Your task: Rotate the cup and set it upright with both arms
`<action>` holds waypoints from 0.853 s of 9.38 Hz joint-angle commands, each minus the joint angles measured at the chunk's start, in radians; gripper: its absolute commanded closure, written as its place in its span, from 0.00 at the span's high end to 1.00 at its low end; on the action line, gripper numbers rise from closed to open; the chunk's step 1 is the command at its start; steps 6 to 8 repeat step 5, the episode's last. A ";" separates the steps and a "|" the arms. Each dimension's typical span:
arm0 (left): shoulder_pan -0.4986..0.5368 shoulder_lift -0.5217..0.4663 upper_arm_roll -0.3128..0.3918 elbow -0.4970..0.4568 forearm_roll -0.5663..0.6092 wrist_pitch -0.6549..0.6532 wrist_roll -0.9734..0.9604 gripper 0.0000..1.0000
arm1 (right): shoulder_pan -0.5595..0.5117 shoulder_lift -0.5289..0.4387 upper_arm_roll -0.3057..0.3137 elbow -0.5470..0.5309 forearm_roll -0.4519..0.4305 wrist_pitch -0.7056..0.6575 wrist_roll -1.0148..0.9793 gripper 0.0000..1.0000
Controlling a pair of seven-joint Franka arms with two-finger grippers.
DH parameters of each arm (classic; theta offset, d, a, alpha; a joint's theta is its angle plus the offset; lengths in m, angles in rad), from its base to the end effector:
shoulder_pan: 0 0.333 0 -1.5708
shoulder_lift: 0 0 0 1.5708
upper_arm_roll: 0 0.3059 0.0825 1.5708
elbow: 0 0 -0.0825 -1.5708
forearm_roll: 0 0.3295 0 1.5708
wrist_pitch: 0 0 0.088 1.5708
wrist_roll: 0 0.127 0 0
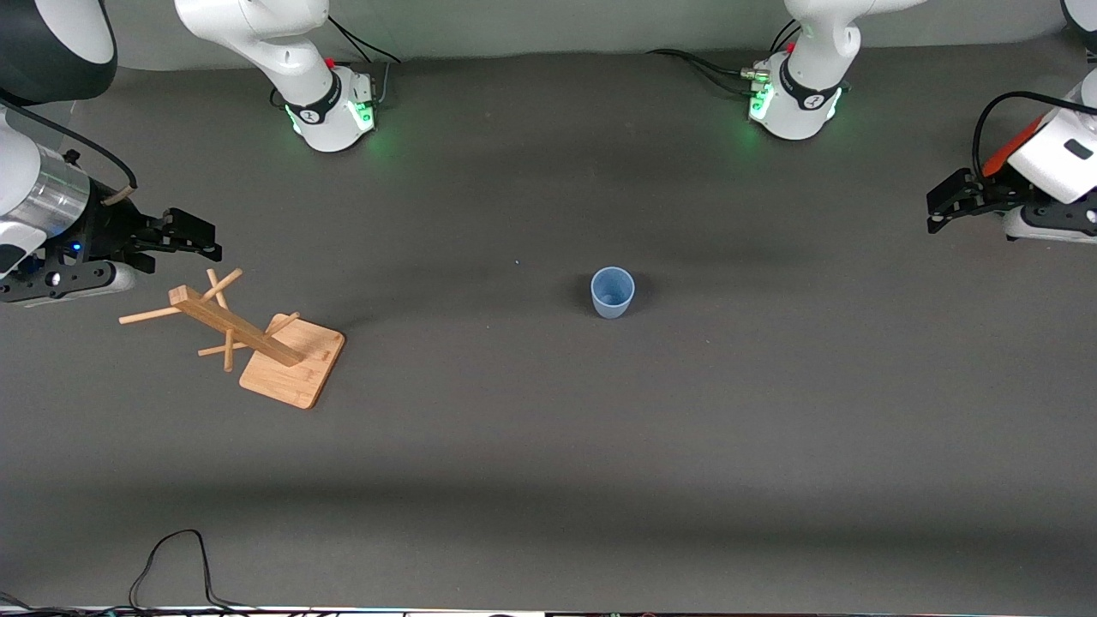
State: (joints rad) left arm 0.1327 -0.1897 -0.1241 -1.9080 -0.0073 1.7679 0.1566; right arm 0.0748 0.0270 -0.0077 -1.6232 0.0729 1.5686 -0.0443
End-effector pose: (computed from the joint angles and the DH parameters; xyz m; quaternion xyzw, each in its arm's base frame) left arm 0.4559 -0.0011 0.5589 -0.9970 0.0725 -0.0233 0.0101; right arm 0.5014 0.0430 0.5593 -0.9970 -0.0542 0.0412 0.0358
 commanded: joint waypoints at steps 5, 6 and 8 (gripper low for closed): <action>-0.007 0.016 0.004 0.041 -0.011 -0.010 0.021 1.00 | 0.003 -0.022 -0.003 -0.001 0.010 0.005 0.055 1.00; -0.007 0.016 0.004 0.041 -0.011 -0.010 0.021 1.00 | 0.003 -0.022 -0.003 -0.001 0.010 0.005 0.055 1.00; -0.007 0.016 0.004 0.041 -0.011 -0.010 0.021 1.00 | 0.003 -0.022 -0.003 -0.001 0.010 0.005 0.055 1.00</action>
